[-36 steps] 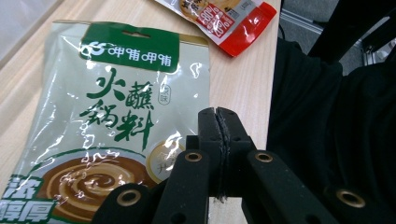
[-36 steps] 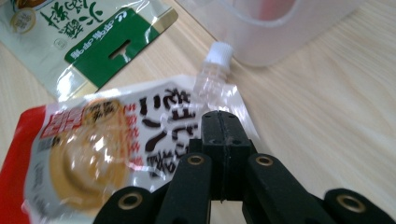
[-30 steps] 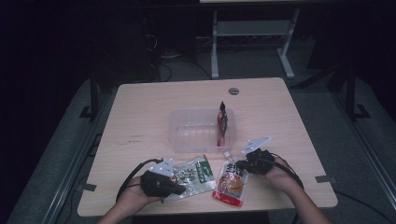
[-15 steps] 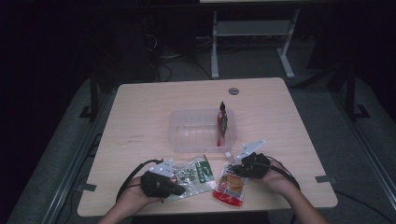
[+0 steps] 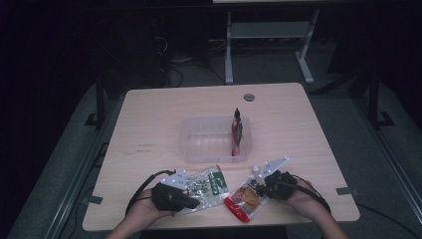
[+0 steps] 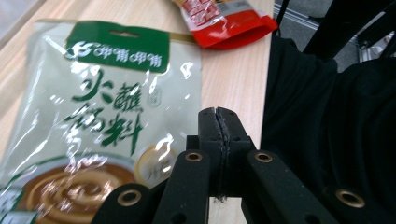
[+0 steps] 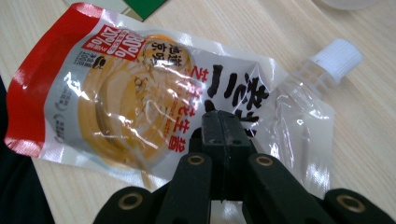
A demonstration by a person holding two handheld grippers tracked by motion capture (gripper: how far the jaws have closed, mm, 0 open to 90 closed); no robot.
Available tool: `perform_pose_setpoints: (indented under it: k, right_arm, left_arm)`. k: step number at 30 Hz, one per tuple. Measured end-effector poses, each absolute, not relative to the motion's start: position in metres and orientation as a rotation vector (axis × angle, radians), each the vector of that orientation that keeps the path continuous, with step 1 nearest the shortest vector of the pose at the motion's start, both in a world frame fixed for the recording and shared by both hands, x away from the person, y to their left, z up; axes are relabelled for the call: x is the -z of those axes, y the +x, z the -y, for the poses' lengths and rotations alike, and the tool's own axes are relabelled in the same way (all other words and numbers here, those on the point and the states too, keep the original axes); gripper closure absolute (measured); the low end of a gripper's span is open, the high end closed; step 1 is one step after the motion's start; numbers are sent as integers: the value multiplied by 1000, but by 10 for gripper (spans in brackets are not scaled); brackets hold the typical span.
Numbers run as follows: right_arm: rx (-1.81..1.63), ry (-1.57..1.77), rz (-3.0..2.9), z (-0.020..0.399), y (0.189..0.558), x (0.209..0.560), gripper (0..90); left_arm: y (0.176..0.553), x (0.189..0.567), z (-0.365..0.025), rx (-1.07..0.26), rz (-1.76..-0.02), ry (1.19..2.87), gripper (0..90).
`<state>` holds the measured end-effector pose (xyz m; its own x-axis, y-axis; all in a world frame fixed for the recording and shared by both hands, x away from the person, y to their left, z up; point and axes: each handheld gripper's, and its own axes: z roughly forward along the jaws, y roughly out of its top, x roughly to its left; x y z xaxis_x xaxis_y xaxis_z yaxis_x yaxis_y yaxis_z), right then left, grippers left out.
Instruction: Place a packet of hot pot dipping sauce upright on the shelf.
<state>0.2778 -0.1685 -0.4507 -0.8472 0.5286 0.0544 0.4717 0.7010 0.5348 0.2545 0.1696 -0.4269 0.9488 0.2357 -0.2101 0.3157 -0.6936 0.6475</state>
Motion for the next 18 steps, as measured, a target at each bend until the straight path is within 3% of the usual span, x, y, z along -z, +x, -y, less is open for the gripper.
perform_pose_setpoints:
  k: [5,18]
  right_arm:
    - [-1075,803,-2822,168,270,439,900]
    - [-1068,874,-2755,184,264,440,890]
  left_arm:
    - [253,427,-153,164,-352,2370,896]
    - [249,441,-86,203,-223,2394,897]
